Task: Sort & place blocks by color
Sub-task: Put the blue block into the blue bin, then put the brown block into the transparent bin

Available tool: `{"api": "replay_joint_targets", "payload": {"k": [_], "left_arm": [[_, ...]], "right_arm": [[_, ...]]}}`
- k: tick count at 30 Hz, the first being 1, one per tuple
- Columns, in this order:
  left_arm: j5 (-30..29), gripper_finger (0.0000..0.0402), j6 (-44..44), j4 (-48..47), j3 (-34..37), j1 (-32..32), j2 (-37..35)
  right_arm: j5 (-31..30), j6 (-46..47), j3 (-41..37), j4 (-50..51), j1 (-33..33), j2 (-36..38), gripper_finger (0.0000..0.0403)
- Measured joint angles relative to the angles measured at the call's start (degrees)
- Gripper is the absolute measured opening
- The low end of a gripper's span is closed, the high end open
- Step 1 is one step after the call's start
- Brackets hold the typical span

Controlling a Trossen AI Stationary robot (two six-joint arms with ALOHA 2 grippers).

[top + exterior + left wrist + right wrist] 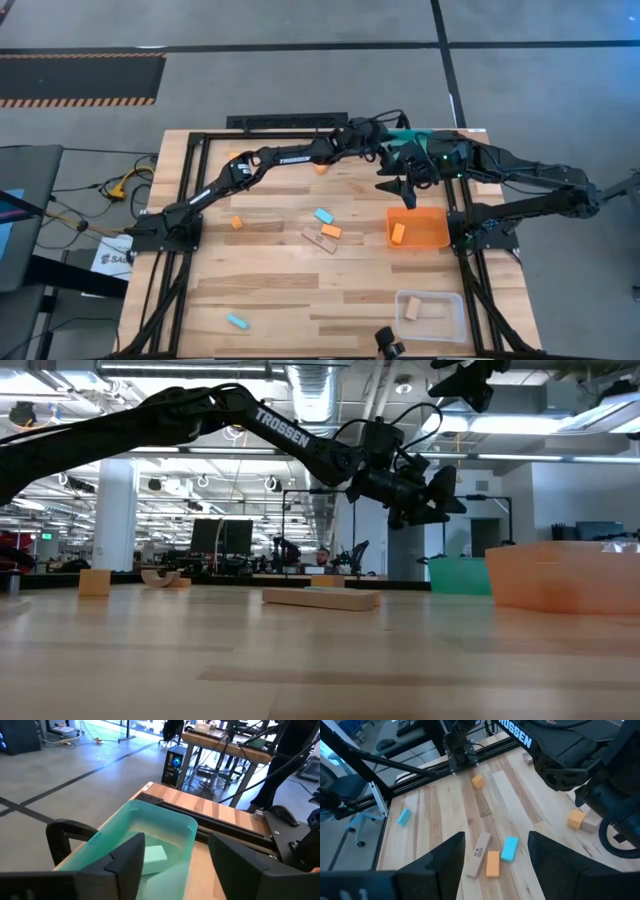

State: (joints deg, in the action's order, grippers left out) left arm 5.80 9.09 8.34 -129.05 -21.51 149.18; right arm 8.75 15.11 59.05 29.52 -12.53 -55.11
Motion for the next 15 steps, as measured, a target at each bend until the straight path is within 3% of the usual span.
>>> {"api": "replay_joint_targets", "payload": {"k": [9, 15], "left_arm": [[0.2, 0.0235, 0.6, -0.5, 0.0, -0.8, 0.0], [3.8, 0.0236, -0.2, -12.5, -4.9, -1.3, 0.0]], "right_arm": [[0.2, 0.0, 0.0, 0.0, 0.0, 0.0, 0.0240], [0.2, 0.0, 0.0, 0.0, 0.0, 0.0, 0.0240]]}}
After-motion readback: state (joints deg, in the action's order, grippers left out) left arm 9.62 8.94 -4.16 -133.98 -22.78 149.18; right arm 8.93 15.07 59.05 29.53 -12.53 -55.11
